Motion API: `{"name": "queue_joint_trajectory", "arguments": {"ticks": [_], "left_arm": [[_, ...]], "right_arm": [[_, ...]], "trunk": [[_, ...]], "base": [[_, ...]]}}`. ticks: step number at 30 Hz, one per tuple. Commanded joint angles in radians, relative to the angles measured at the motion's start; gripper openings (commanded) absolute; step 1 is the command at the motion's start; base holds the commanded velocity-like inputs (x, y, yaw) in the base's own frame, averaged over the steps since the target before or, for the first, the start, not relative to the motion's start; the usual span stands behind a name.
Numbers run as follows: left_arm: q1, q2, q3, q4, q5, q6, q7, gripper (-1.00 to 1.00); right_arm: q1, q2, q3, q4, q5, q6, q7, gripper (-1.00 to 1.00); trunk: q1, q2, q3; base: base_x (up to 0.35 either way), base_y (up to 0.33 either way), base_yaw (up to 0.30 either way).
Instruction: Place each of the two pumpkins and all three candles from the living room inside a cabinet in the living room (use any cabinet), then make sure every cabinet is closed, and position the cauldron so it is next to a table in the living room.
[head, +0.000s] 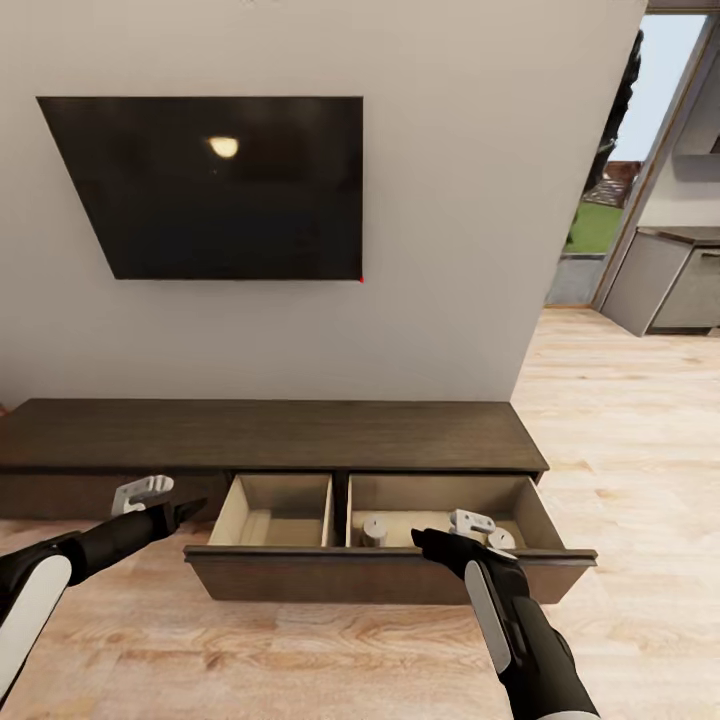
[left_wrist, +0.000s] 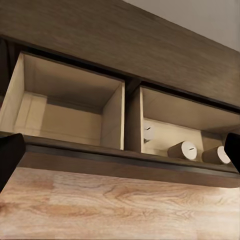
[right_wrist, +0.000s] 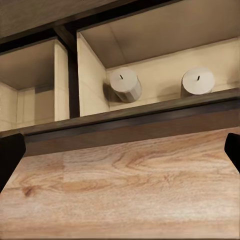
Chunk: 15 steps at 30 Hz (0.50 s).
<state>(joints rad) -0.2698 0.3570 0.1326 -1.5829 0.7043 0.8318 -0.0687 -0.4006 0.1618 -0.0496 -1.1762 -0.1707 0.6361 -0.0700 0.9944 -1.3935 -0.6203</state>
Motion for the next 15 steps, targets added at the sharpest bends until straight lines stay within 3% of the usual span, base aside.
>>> {"name": "queue_joint_trajectory", "arguments": {"ticks": [1, 8, 15], "left_arm": [[0.000, -0.001, 0.001, 0.001, -0.006, 0.004, -0.007, 1.00], [0.001, -0.008, -0.008, 0.007, -0.014, -0.014, 0.004, 1.00], [0.001, -0.010, -0.077, 0.011, -0.015, -0.046, 0.063, 1.00]], "right_arm": [[0.000, 0.001, -0.001, -0.001, -0.010, 0.004, -0.008, 1.00], [0.015, -0.001, -0.002, 0.001, -0.012, -0.010, -0.008, 1.00], [0.024, -0.001, -0.002, 0.020, -0.010, -0.075, -0.007, 1.00]], "trunk": [[-0.004, 0.007, 0.002], [-0.031, 0.056, 0.028], [-0.058, 0.105, 0.060]], "base": [[-0.027, 0.000, 0.000], [-0.204, 0.000, -0.028], [-0.329, 0.000, -0.074]]}}
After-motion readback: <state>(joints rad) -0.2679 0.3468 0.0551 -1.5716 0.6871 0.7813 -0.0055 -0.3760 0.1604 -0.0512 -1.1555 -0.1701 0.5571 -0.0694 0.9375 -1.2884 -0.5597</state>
